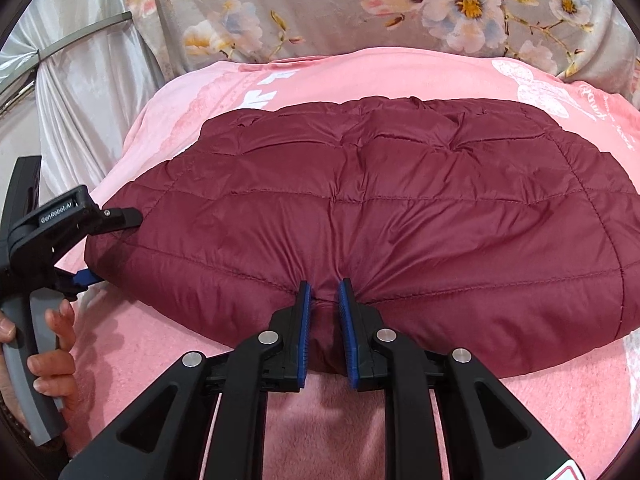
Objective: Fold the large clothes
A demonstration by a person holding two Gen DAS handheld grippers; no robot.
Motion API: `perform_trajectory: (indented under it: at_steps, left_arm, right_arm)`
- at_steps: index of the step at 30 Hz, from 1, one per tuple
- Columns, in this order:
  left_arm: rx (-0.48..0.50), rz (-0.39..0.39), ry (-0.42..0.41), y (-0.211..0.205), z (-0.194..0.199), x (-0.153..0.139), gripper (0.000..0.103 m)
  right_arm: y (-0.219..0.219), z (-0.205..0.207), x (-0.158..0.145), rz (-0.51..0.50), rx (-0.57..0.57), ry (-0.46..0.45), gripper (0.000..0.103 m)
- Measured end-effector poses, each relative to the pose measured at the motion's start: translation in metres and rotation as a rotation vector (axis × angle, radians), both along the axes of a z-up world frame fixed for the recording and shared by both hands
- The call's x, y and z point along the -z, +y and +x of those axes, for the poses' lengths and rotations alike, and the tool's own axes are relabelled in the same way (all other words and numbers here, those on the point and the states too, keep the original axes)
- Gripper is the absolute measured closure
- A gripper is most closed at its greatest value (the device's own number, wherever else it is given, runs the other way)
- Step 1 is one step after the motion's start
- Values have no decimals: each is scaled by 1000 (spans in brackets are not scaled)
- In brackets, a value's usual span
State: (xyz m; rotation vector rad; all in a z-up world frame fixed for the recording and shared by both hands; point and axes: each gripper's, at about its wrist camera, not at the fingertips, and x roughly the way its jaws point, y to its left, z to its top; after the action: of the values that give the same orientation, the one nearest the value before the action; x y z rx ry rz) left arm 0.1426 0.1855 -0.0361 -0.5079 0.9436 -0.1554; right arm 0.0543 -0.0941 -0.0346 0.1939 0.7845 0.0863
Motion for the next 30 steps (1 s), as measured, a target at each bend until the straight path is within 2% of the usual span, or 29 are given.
perform_trajectory:
  at_steps: [3,5,8,11,12,13,19,22,24,28,30]
  left_arm:
    - [26,-16,-7,-8,2,-6,19]
    - [34,12,-27,-16,0,-14,23]
    - [47,49,-69,-29,-4,-31,37]
    - [67,88,-124,-42,-9,-51,62]
    - [81,97,-150,-48,-11,-61,73]
    - [97,97,-170,-53,-13,-69,77]
    - [188,114,-275,-93,-25,-108,85]
    - [227,125,-316,-112,-35,-121,86]
    - [255,134,-344,-123,-42,-129,86]
    - [317,136,-377,-146,-51,-140,87]
    - [345,148,-385,-163,-54,-143,87]
  right_arm:
    - [-3,1,2,22,-3,3,86]
    - [-6,2,3,39,-5,5,86]
    - [-8,3,4,54,-8,7,86]
    - [-9,3,5,65,-9,8,86]
    - [-10,3,5,71,-9,8,86]
    - [-11,3,5,74,-9,8,86]
    - [-15,3,6,104,-10,2,86]
    - [-19,-4,1,124,4,-17,87]
    - [-17,-15,-5,99,14,-37,87]
    - [-15,-19,-1,85,5,-18,86]
    - [-17,-17,1,114,4,-7,86]
